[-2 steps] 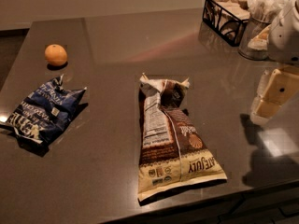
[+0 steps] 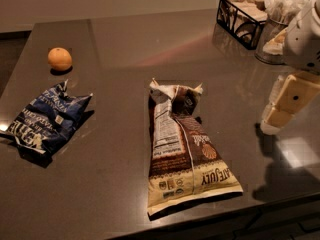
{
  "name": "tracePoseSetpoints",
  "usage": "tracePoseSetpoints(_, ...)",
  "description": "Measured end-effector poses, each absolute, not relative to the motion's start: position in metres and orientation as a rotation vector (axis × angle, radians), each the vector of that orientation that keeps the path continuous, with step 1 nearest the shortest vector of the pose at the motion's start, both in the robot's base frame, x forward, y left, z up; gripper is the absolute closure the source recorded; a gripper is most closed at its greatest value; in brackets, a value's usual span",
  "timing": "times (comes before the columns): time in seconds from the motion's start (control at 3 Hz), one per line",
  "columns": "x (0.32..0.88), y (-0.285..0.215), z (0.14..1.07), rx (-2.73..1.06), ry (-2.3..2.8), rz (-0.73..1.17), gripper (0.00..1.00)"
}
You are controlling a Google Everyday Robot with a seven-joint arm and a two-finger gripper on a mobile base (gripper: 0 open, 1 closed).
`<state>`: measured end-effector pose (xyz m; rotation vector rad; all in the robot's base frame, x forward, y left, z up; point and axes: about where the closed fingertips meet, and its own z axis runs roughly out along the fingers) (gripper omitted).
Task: Pick brown chip bag
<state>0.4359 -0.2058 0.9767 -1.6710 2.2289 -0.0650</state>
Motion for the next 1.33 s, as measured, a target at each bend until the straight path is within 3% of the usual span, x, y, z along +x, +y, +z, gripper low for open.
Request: tracePoseSetpoints(1.33,0.408,-0.140,0.936,-1.487,2.359,0.117,0.00)
